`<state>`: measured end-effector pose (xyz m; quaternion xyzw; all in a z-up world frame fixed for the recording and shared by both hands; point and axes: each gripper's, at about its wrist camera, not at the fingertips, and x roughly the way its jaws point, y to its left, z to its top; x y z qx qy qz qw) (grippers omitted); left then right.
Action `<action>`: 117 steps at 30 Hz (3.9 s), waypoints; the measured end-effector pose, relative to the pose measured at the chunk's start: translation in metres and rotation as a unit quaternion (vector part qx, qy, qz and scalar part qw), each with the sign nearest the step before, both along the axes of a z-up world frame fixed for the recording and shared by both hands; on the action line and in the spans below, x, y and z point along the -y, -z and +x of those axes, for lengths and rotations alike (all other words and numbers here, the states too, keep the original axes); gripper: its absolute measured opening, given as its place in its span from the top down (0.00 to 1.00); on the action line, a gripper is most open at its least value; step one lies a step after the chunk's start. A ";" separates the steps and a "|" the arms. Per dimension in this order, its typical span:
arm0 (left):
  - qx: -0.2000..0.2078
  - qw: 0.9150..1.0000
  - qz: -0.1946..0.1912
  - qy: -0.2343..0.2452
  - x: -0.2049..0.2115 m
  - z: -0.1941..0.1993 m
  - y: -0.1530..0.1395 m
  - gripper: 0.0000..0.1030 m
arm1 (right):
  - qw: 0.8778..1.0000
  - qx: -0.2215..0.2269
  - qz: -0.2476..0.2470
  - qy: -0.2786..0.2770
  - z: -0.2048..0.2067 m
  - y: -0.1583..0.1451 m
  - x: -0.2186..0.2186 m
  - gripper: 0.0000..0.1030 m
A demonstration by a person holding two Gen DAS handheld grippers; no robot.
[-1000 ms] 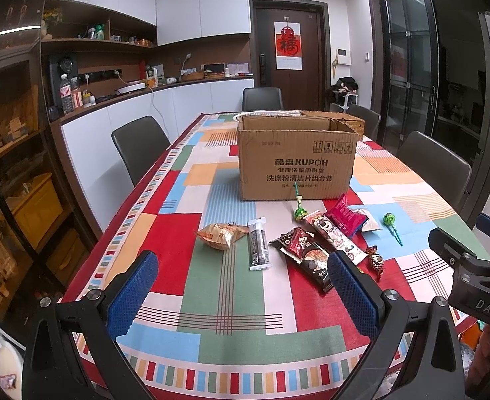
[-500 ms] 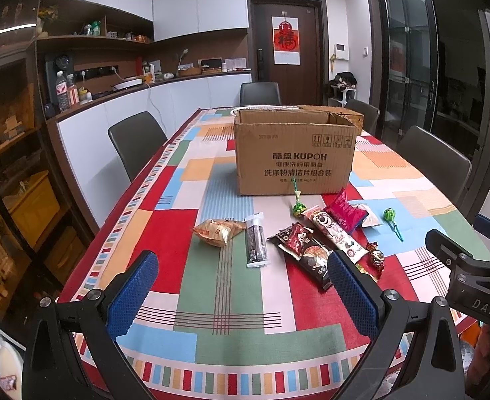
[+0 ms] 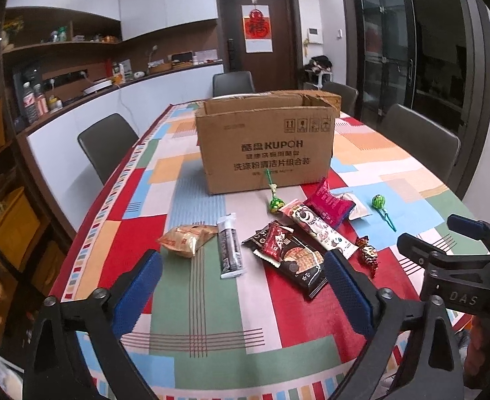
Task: Organize snacks
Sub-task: 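Grasp the red wafer pack with the left tool while the right tool grasps the wrapped candy, then carry both snacks over the cardboard box and open both tools to drop them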
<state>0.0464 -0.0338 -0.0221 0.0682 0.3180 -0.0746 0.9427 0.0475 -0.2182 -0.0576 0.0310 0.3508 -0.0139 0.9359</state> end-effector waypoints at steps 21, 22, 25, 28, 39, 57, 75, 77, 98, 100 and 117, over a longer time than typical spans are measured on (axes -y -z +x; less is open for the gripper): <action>-0.107 0.993 0.011 0.048 0.027 0.086 0.051 0.42 | 0.989 -0.144 0.038 -0.025 0.074 0.057 0.003 0.42; -0.111 0.992 0.010 0.050 0.028 0.089 0.053 0.43 | 0.988 -0.148 0.038 -0.025 0.075 0.059 0.003 0.45; -0.124 0.991 0.008 0.057 0.030 0.098 0.060 0.48 | 0.986 -0.162 0.039 -0.027 0.080 0.064 0.003 0.49; -0.136 0.989 0.006 0.058 0.032 0.106 0.068 0.53 | 0.984 -0.171 0.039 -0.026 0.084 0.069 0.003 0.52; -0.171 0.983 -0.006 0.063 0.033 0.123 0.087 0.67 | 0.980 -0.192 0.030 -0.031 0.092 0.076 0.000 0.66; -0.152 0.985 -0.021 0.075 0.037 0.107 0.059 0.79 | 0.986 -0.153 0.048 -0.052 0.086 0.055 0.000 0.78; -0.069 0.994 -0.051 0.070 0.026 0.099 -0.005 0.79 | 0.991 -0.051 0.063 -0.110 0.098 -0.006 -0.012 0.78; -0.051 0.995 -0.050 0.068 0.025 0.102 -0.014 0.79 | 0.991 -0.039 0.060 -0.113 0.103 -0.014 -0.013 0.78; 0.071 0.995 -0.047 0.060 0.021 0.178 -0.102 0.79 | 0.987 0.076 0.063 -0.128 0.188 -0.103 -0.016 0.78; 0.073 0.994 -0.047 0.062 0.020 0.187 -0.105 0.79 | 0.987 0.075 0.064 -0.129 0.198 -0.106 -0.017 0.78; -0.007 0.998 -0.052 0.038 0.018 0.264 -0.086 0.51 | 0.991 0.030 0.048 -0.119 0.267 -0.092 -0.022 0.71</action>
